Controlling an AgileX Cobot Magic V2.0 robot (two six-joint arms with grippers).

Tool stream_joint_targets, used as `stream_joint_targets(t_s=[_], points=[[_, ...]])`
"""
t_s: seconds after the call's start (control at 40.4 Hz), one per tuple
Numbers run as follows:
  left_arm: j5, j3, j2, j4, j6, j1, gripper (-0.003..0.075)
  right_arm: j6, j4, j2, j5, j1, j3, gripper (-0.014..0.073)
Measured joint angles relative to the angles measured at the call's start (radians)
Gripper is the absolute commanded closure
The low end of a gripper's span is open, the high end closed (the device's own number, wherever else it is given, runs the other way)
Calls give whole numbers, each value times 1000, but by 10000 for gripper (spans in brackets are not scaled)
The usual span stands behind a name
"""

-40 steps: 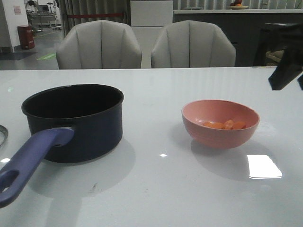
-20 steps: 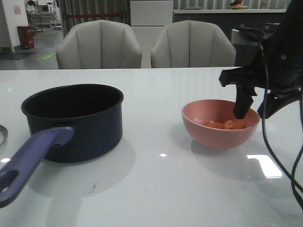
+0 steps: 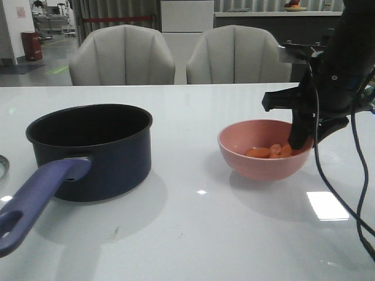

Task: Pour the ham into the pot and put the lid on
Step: 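Lift the pink bowl and carry it over the saucepan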

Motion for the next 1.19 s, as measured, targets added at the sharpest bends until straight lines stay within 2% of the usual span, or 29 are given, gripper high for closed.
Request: stream_joint_targets(t_s=[0.248, 0.446, 0.694, 0.966, 1.189], points=[[0, 0, 0, 0, 0, 0, 115, -34, 2, -33, 69, 15, -91, 459], [0, 0, 0, 0, 0, 0, 115, -103, 2, -100, 47, 104, -200, 459], [0, 0, 0, 0, 0, 0, 115, -127, -22, -144, -183, 264, -212, 459], [0, 0, 0, 0, 0, 0, 115, -147, -88, -144, -589, 388, -96, 459], [0, 0, 0, 0, 0, 0, 115, -291, -122, -109, -811, 435, -42, 459]])
